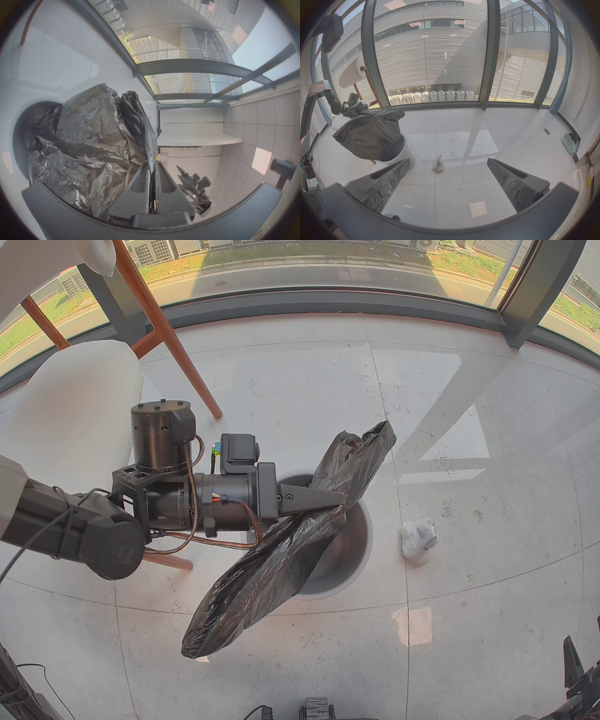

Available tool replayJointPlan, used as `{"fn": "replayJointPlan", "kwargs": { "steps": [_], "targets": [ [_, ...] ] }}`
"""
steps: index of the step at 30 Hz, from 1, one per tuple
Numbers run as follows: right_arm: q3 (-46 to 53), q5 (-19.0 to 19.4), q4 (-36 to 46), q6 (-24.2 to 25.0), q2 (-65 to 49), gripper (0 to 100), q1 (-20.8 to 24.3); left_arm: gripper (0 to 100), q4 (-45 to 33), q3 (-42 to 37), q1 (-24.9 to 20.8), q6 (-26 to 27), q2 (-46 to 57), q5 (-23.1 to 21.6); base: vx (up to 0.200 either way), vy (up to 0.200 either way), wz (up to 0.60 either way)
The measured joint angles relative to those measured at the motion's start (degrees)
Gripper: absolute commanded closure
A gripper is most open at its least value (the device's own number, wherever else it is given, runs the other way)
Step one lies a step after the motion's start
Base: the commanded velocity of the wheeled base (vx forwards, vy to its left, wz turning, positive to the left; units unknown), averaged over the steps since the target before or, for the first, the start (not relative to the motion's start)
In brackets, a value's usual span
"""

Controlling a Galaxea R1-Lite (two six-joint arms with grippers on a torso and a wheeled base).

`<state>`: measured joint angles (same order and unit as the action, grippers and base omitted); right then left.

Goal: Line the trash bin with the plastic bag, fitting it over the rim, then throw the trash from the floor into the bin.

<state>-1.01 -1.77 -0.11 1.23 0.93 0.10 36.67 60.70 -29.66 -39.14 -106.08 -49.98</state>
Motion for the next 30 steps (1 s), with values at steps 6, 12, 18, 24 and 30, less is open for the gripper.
{"fn": "replayJointPlan", "kwargs": {
  "steps": [6,12,18,24,30],
  "targets": [
    [0.0,0.0,0.04,0.0,0.0,0,-0.02,100,8.44,-1.22,0.01,5.84,-3.93,3.95,0.0,0.0,0.0],
    [0.0,0.0,0.04,0.0,0.0,0,-0.02,100,17.77,-1.85,-0.24,7.34,-8.25,11.47,0.0,0.0,0.0],
    [0.0,-0.01,0.06,-0.06,0.0,0,-0.02,100,16.98,-2.12,-0.77,9.36,-9.61,14.76,0.0,0.0,0.0],
    [0.02,-0.04,0.11,-0.3,0.0,0,0.0,100,3.71,-1.55,-1.49,21.58,-7.69,18.83,0.0,0.0,0.0],
    [0.02,-0.06,0.13,-0.57,0.0,0,-0.05,100,-16.14,1.48,-2.78,37.23,-3.82,27.67,0.0,0.0,0.0]
  ]
}}
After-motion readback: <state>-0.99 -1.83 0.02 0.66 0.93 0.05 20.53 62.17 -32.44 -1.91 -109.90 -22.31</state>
